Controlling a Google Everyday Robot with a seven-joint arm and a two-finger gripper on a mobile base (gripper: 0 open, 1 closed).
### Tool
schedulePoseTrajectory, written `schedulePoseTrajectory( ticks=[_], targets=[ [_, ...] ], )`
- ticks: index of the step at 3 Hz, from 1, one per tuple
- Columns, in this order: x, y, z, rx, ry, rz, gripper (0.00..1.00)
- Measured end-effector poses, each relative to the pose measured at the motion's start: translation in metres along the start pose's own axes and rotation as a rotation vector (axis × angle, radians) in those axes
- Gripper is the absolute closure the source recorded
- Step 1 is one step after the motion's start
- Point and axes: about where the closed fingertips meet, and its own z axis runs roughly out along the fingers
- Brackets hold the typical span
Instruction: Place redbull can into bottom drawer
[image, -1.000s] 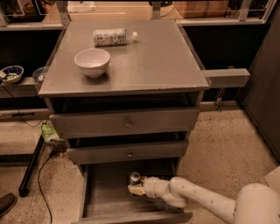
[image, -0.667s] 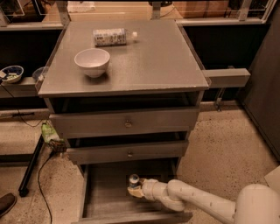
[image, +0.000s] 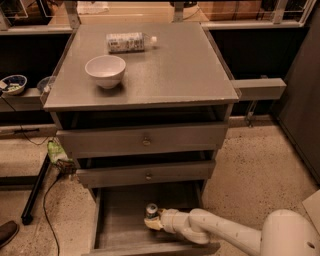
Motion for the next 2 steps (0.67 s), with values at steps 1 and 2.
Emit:
schedulePoseTrajectory(
  ticks=[1, 2],
  targets=[
    [0.0105, 0.0017, 0.0106, -0.015, 0.01, 0.013, 1.0],
    [0.0148, 0.0049, 0.0175, -0.036, 0.019, 0.018, 1.0]
  ],
)
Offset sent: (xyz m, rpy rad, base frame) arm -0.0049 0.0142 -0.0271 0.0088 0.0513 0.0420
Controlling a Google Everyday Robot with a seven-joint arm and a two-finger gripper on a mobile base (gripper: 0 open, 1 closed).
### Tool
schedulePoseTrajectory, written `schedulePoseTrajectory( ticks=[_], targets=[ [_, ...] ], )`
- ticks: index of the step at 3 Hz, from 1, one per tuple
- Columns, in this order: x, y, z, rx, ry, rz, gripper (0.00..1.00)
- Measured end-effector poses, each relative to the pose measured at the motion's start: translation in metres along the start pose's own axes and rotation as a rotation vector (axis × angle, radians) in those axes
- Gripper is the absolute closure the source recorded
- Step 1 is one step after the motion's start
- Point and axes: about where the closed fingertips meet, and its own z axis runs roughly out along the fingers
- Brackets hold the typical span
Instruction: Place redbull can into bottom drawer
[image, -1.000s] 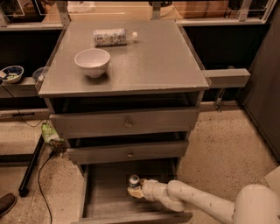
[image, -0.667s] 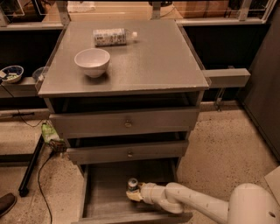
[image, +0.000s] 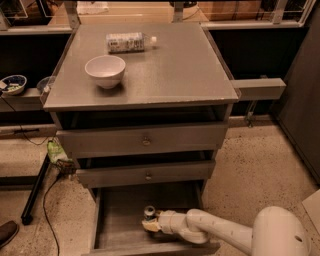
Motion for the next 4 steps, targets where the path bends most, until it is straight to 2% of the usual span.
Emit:
schedulePoseTrajectory(
  ticks=[1, 2, 3, 4],
  targets=[
    [0.0025, 0.0046, 0.0007, 0.026, -0.015, 0.002, 1.0],
    [-0.0023, 0.0037, 0.0044, 0.118, -0.031, -0.035, 1.0],
    [-0.0045, -0.0013, 0.0056, 0.185, -0.045, -0.05, 1.0],
    [-0.0031, -0.0052, 0.0055, 0.23, -0.057, -0.048, 1.0]
  ],
)
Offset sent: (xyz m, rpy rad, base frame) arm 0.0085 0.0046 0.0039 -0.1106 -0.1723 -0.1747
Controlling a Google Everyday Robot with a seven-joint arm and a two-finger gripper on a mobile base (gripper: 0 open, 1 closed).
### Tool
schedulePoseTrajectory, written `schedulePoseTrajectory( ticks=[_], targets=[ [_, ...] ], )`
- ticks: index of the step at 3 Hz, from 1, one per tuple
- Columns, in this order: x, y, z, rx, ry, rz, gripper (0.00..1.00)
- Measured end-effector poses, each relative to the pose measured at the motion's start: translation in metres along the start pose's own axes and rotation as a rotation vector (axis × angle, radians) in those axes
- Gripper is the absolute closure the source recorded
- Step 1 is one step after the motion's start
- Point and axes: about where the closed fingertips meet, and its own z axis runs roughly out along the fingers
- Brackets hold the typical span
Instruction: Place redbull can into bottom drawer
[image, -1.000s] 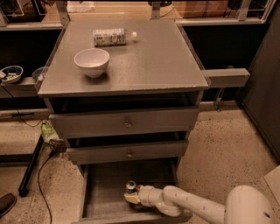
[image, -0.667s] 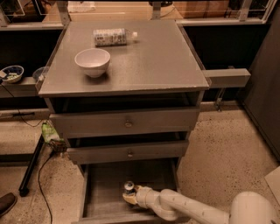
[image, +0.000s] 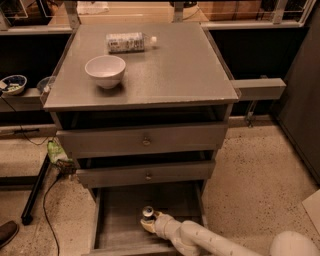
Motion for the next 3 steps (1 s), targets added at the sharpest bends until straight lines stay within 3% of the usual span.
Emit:
schedulePoseTrajectory(
  ticks=[1, 3],
  targets=[
    [0.0056, -0.0069, -0.0017, 0.043, 0.002, 0.012, 1.0],
    [0.0082, -0.0085, 0.0056, 0.058, 0.003, 0.026, 1.0]
  ],
)
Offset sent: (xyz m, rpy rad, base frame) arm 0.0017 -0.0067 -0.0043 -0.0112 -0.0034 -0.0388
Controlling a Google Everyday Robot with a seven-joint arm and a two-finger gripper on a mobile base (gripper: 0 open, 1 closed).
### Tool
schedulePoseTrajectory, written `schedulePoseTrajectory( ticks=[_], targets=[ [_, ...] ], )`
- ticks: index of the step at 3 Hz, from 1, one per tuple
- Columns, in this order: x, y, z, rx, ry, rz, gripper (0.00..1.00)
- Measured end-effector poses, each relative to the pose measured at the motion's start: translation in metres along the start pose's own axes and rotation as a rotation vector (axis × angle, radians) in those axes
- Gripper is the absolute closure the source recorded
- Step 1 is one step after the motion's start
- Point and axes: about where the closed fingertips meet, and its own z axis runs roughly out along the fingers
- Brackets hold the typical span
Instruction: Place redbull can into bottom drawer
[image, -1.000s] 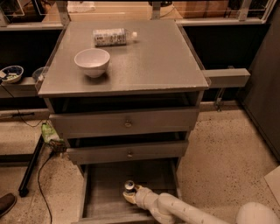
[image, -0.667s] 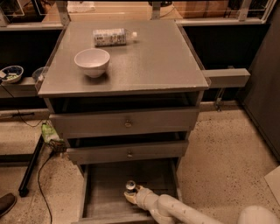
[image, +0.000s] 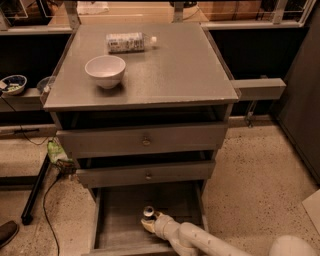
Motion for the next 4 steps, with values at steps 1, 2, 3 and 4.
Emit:
schedulePoseTrajectory(
  ticks=[1, 2, 3, 4],
  targets=[
    [-0.006, -0.008, 0.007, 0.019, -0.012, -0.017, 1.0],
    [-0.012, -0.014, 0.01, 0.031, -0.024, -0.033, 1.0],
    [-0.021, -0.025, 0.016, 0.045, -0.04, -0.048, 1.0],
    [-0.026, -0.038, 0.024, 0.071, -0.053, -0.058, 1.0]
  ],
)
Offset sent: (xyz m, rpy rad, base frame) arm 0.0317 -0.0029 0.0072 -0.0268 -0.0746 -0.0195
